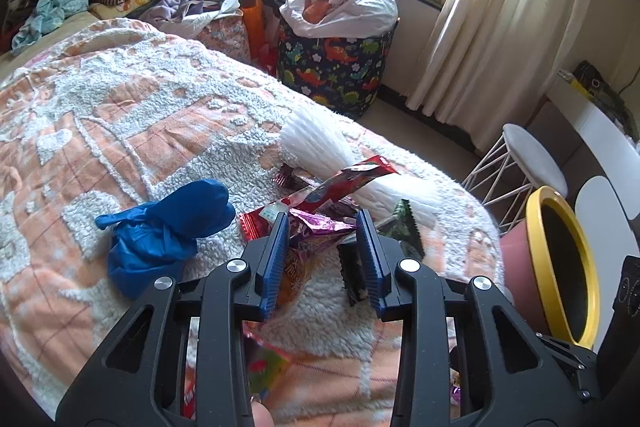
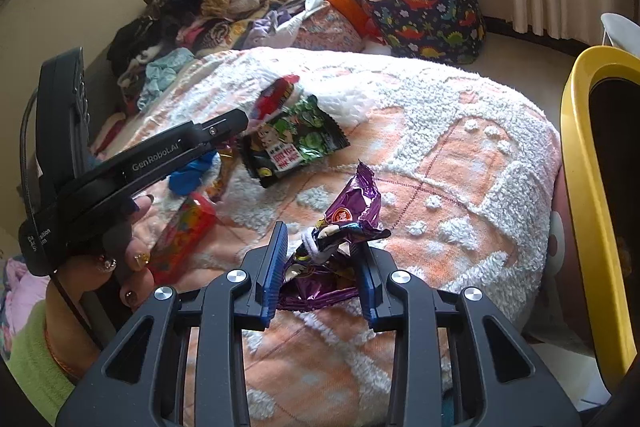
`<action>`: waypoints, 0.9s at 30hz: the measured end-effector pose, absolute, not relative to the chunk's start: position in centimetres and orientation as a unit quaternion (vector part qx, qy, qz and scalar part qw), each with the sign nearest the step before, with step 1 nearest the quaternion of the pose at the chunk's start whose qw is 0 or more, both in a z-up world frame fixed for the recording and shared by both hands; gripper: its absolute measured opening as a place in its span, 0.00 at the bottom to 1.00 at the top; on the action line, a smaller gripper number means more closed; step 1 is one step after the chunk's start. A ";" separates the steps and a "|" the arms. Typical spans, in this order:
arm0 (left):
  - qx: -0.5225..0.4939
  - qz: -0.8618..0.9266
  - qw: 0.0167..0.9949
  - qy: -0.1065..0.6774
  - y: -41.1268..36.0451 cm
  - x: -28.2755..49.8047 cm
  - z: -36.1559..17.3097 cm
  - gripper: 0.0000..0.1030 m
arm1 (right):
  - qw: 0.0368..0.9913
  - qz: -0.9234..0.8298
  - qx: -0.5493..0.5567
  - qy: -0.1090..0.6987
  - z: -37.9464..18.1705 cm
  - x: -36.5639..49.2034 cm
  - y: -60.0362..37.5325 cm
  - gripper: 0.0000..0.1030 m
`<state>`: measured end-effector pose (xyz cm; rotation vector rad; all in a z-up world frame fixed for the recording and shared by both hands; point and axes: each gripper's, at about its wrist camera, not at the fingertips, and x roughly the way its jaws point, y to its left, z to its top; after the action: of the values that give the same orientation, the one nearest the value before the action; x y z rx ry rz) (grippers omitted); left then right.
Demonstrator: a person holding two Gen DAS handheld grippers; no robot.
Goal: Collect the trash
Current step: 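Grasp the pink candy wrapper with the left tool while the right tool grasps the purple wrapper, then carry the pink and purple wrappers over the yellow-rimmed bin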
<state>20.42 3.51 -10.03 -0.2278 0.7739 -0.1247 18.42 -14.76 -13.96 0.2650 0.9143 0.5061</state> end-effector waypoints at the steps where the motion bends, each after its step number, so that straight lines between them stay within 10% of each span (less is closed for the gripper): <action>1: -0.114 -0.061 0.919 0.373 3.5 20.2 -9.8 0.27 | 0.859 0.244 0.126 0.432 -13.8 18.2 -14.9 0.30; 27: -0.134 -0.087 0.937 0.311 3.2 16.1 -4.2 0.25 | 0.884 0.267 0.113 0.366 -9.3 15.2 -16.9 0.30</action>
<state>16.12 3.16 -4.18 -0.2733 0.6349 -0.1787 15.23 -16.91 -9.33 0.2350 0.7622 0.5563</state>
